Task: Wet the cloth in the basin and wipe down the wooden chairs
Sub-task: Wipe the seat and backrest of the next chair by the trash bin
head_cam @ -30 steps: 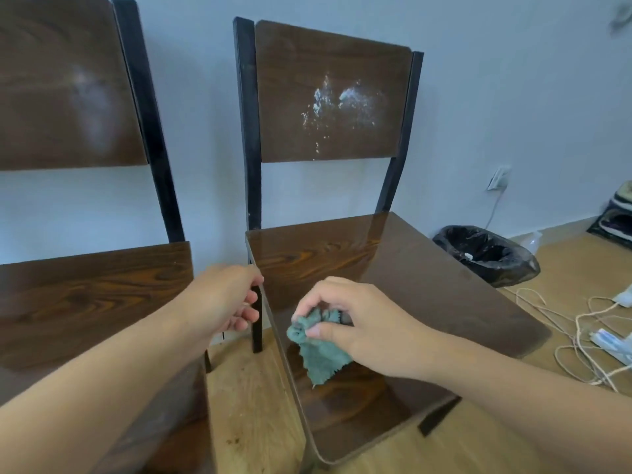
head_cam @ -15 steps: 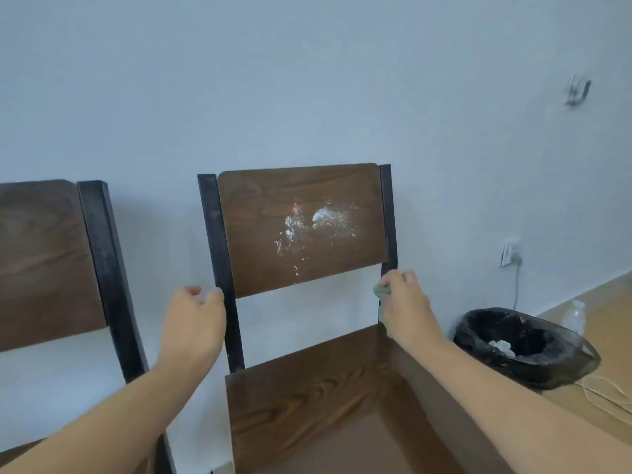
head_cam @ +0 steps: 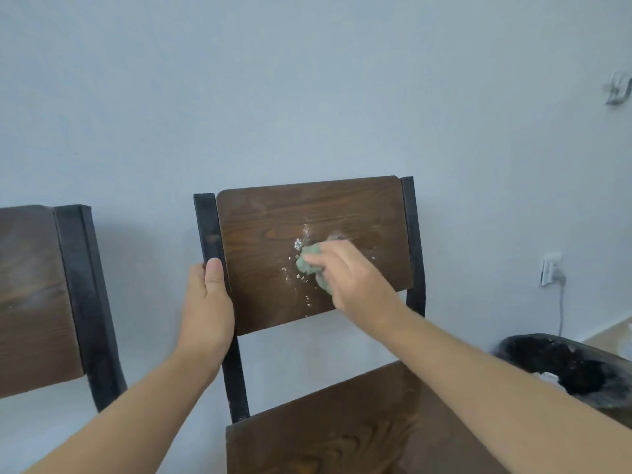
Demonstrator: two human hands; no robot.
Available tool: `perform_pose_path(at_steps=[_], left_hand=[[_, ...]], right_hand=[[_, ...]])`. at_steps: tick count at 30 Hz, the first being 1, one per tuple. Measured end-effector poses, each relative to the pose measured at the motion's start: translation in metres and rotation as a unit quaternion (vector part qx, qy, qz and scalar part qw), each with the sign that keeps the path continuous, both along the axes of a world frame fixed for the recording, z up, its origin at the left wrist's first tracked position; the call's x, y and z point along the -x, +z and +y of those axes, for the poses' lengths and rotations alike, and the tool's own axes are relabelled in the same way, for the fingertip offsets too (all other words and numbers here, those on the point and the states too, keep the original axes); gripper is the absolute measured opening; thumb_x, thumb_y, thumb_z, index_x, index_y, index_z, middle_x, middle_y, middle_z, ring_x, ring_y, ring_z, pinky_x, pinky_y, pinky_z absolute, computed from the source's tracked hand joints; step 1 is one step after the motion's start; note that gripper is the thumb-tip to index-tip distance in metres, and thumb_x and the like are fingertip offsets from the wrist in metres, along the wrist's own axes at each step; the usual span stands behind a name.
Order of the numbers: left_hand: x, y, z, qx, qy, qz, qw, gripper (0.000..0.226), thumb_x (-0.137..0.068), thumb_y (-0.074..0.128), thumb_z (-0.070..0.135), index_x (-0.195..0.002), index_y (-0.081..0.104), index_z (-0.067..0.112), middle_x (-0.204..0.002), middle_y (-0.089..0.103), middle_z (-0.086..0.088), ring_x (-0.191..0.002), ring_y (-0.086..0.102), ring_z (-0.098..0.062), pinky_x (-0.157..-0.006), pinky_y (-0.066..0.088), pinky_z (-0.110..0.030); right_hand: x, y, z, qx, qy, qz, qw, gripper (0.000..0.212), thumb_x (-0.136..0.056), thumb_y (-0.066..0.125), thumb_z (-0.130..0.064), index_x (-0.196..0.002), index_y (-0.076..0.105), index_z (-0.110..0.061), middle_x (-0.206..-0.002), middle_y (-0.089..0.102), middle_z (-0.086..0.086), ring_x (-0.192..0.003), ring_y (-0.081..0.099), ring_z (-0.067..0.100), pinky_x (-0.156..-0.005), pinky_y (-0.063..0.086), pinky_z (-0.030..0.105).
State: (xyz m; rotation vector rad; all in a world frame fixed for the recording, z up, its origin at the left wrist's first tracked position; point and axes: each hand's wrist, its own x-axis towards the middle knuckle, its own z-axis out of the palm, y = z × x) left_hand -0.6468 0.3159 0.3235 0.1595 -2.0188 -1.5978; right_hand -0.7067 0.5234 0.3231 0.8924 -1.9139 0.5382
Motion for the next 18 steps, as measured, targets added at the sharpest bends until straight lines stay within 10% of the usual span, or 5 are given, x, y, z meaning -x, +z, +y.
perform_pose_path(at_steps=[4,9,11,14,18], left_hand=[[0.002,-0.001,-0.007,-0.006,-0.032,-0.011,0.999,0.042,-0.105,0.018,0.055,-0.114,0.047,0.026,-0.1,0.053,0.011,-0.091,0.05,-0.003,-0.089,0.033,-0.033],[0.002,-0.002,-0.013,-0.043,-0.066,-0.023,0.997,0.045,-0.104,0.021,0.058,-0.119,0.051,0.028,-0.111,0.063,0.006,-0.107,0.059,-0.01,-0.092,0.04,-0.034],[0.001,0.001,-0.012,-0.036,-0.067,-0.024,0.997,0.044,-0.104,0.019,0.058,-0.119,0.049,0.029,-0.112,0.06,0.011,-0.105,0.055,-0.002,-0.093,0.037,-0.034],[0.003,0.0,-0.015,-0.037,-0.067,-0.026,0.997,0.042,-0.103,0.018,0.06,-0.117,0.049,0.034,-0.112,0.058,0.015,-0.107,0.053,-0.001,-0.095,0.035,-0.034],[0.002,-0.002,-0.015,-0.055,-0.058,-0.013,0.997,0.037,-0.106,0.023,0.054,-0.104,0.052,0.03,-0.111,0.063,0.001,-0.105,0.06,-0.014,-0.087,0.044,-0.031]], right_hand=[[0.018,0.039,-0.003,0.346,-0.121,-0.033,0.93,0.017,-0.092,0.055,0.004,-0.105,0.065,0.0,-0.11,0.062,0.014,-0.101,0.061,0.026,-0.089,0.052,0.042],[-0.012,-0.016,-0.051,-0.076,0.063,0.097,0.99,0.023,-0.091,0.057,0.008,-0.106,0.071,-0.001,-0.107,0.067,0.01,-0.099,0.06,0.024,-0.097,0.049,0.03],[0.01,0.021,-0.025,0.083,0.013,0.042,0.996,0.026,-0.088,0.058,0.01,-0.101,0.072,-0.007,-0.103,0.063,0.0,-0.098,0.06,0.021,-0.095,0.049,0.033],[0.014,0.059,-0.025,0.393,-0.128,-0.05,0.909,0.019,-0.089,0.055,0.004,-0.102,0.068,-0.002,-0.105,0.062,0.009,-0.1,0.063,0.032,-0.087,0.043,0.027],[-0.029,-0.02,-0.083,-0.06,0.056,0.09,0.993,0.024,-0.094,0.05,0.01,-0.106,0.07,0.004,-0.107,0.067,0.018,-0.094,0.062,0.033,-0.09,0.051,0.038]])
